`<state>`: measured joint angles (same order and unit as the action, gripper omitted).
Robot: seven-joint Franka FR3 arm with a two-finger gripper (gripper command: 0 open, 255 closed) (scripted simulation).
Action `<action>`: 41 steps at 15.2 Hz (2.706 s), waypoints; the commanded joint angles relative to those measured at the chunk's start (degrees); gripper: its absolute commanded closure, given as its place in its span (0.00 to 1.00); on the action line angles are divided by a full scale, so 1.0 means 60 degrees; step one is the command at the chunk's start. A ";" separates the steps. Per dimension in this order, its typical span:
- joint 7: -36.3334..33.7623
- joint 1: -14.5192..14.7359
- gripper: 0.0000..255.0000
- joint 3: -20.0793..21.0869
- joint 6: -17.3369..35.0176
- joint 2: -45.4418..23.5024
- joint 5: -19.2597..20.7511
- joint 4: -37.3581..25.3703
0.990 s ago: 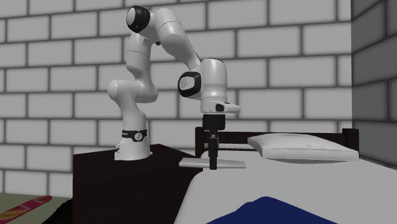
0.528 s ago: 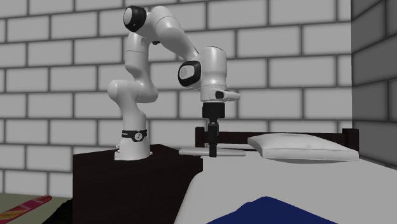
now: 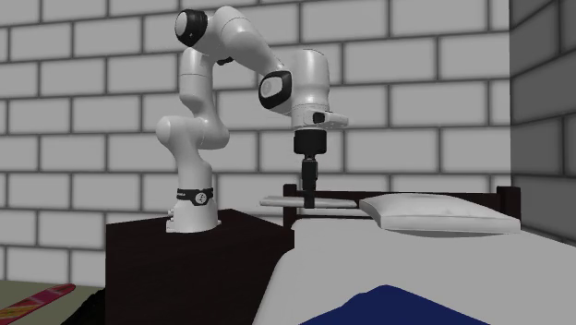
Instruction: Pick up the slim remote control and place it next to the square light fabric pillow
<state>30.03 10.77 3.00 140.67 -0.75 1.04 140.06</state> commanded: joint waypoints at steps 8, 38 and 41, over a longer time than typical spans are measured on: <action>0.0075 0.0000 1.00 -0.0006 -0.1146 0.0802 -0.0080 -0.0342; -0.3796 0.2839 1.00 0.1019 -0.4634 -0.7183 0.1062 -1.1691; -0.3813 0.2840 1.00 0.1003 -0.4347 -0.7328 0.1084 -1.1548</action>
<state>7.12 27.85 9.06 114.10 -44.39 7.50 70.67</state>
